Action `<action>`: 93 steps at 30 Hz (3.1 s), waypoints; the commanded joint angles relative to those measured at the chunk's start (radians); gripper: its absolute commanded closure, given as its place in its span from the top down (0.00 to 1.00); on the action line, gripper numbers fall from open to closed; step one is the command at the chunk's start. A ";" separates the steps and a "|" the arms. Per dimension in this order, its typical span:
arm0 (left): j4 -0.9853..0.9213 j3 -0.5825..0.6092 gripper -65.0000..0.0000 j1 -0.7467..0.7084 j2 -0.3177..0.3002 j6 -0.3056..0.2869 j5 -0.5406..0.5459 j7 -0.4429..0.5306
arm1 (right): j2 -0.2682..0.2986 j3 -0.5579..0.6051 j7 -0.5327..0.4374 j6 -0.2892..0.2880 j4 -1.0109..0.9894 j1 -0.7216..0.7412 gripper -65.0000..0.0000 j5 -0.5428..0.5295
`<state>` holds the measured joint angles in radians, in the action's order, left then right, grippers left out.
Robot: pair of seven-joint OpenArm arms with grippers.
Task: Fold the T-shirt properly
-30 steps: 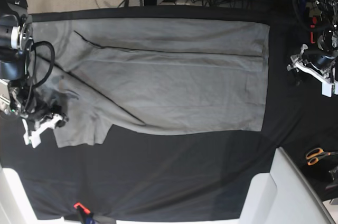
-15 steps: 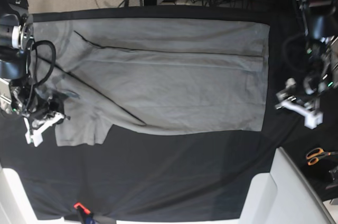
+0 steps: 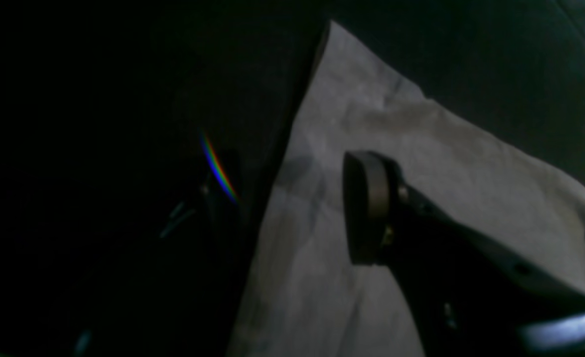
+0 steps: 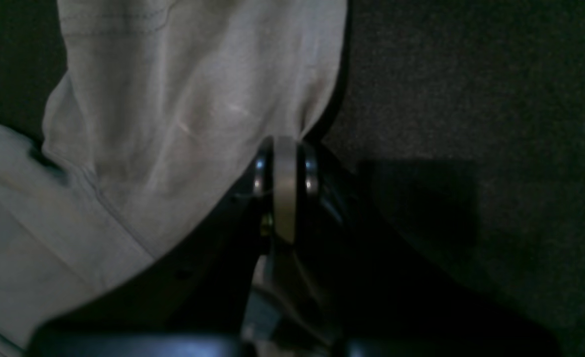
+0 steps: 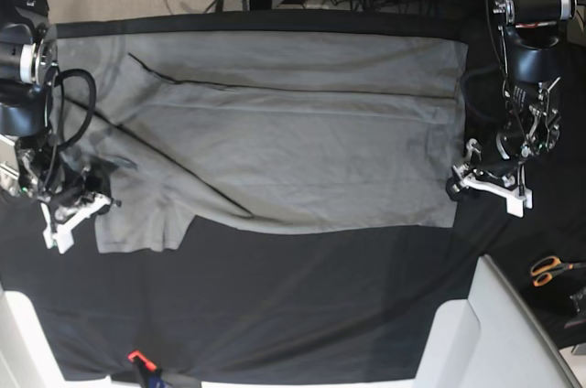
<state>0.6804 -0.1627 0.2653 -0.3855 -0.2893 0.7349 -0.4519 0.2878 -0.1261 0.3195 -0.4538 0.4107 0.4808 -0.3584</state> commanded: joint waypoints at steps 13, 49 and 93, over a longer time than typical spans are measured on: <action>0.009 0.030 0.49 -0.022 0.024 0.002 -0.005 -0.034 | 0.012 -0.001 -0.001 -0.004 0.011 0.023 0.01 0.002; 0.223 0.047 0.00 -0.183 -0.005 0.081 0.004 -0.114 | 0.014 0.001 -0.001 -0.004 0.011 0.019 0.01 0.002; 0.177 -0.062 0.51 -0.022 -0.002 0.141 -0.131 -0.173 | 0.014 0.003 -0.001 -0.003 0.011 0.020 0.01 0.002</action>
<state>0.8455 -0.2234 0.2283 -0.3763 -0.1387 0.5953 -0.6373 0.2882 -0.1261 0.3164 -0.4541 0.4110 0.4786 -0.3592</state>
